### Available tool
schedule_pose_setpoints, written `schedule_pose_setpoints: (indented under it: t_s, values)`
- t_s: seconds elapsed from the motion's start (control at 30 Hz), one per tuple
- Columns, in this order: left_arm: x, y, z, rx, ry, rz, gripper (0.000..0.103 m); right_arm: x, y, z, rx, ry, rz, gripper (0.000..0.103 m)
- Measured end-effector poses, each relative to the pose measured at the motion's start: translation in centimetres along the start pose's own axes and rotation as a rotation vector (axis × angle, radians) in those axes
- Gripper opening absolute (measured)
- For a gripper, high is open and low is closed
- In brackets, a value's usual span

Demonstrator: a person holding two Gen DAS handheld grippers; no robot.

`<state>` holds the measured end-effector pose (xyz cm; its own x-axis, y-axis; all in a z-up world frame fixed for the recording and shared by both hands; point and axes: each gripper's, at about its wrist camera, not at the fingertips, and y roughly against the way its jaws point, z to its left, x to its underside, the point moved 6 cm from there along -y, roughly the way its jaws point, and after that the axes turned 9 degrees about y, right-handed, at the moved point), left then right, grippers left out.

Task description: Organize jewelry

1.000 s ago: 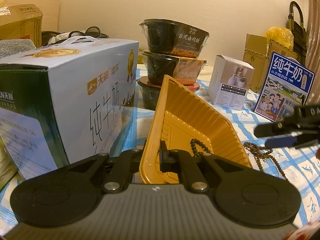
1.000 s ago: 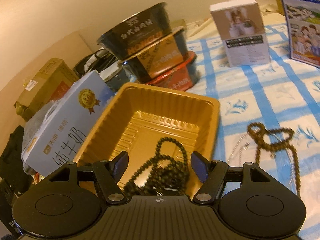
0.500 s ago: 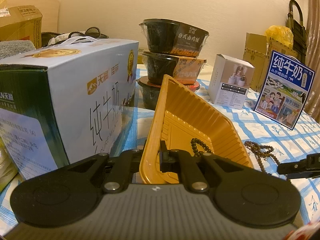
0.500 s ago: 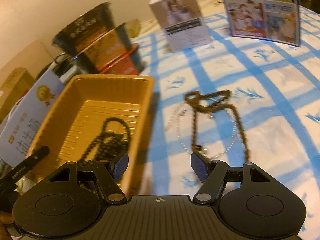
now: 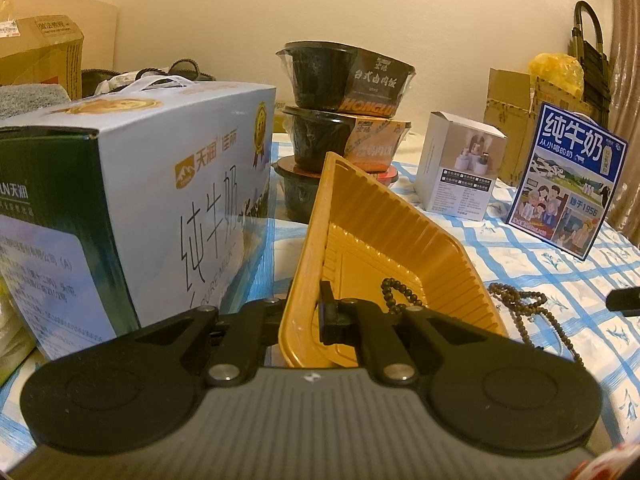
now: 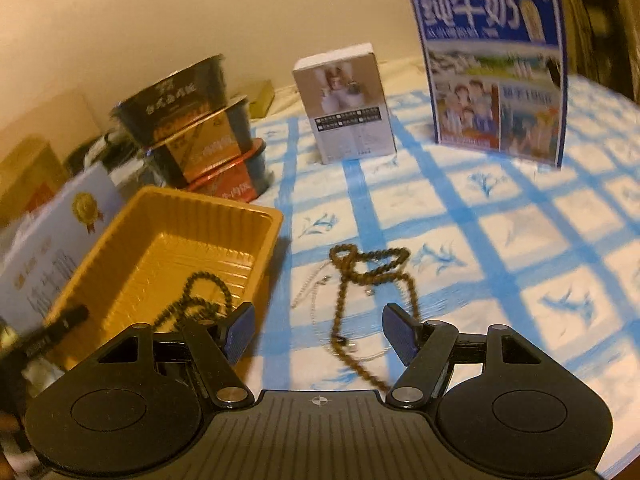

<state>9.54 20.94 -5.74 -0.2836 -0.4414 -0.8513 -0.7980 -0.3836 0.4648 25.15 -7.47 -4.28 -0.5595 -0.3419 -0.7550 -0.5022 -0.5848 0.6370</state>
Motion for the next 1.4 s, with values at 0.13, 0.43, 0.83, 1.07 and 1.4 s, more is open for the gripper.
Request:
schedule_pose_setpoints:
  t_s: [0.13,0.43,0.83,1.07,1.4]
  values:
    - [0.0,0.2,-0.3,-0.005,-0.008,-0.005,0.006,0.9,-1.2,-0.4,0.044,0.163,0.078,0.07]
    - [-0.1,0.0,-0.3,-0.013,-0.007,0.002,0.006,3.5,-5.5,-1.8,-0.013,0.195,0.066,0.041]
    - [0.0,-0.1,-0.3,-0.024,-0.02,0.028,0.006,4.1,-7.7,-3.3,-0.036,0.159,0.009,0.022]
    - [0.0,-0.1,-0.3,-0.021,-0.027,0.027,0.006,5.2,-8.5,-3.8,-0.031,0.208,0.01,0.02]
    - [0.1,0.0,-0.4,-0.022,-0.025,0.028,0.006,6.5,-8.4,-0.8,-0.064,0.407,0.011,0.02]
